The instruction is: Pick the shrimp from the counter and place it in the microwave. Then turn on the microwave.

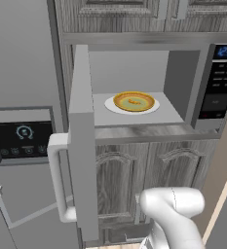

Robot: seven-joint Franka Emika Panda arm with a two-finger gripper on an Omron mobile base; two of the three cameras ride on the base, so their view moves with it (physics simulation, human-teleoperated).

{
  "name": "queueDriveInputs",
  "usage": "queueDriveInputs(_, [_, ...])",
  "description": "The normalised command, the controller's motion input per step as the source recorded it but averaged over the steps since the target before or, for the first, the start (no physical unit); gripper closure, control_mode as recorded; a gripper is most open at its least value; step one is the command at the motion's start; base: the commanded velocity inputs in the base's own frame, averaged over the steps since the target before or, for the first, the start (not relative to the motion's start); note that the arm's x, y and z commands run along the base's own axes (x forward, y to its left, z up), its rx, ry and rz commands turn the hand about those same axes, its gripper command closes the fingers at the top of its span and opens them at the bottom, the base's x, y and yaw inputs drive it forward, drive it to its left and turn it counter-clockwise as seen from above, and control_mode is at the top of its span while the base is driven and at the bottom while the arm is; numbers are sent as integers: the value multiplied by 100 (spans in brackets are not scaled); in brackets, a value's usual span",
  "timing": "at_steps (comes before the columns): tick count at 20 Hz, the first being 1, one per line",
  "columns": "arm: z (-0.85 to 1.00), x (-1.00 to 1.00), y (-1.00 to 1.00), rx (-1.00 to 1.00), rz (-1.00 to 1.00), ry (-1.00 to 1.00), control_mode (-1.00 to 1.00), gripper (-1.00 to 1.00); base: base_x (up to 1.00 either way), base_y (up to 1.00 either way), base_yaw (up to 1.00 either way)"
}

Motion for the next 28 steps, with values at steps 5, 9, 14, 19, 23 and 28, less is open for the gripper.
queueDriveInputs(5, [-4,-28,28,0,9,7,-100,-100,0,0,0])
queueDriveInputs(9, [-1,-8,31,0,4,8,-100,-100,0,0,0])
queueDriveInputs(14, [0,0,29,0,0,10,-100,-100,0,0,0])
queueDriveInputs(19, [-1,-2,29,0,0,14,-100,-100,0,0,0])
queueDriveInputs(23, [-4,-13,29,0,0,16,-100,-100,0,0,0])
queueDriveInputs(28, [-10,-7,33,0,0,20,-100,-100,0,0,0])
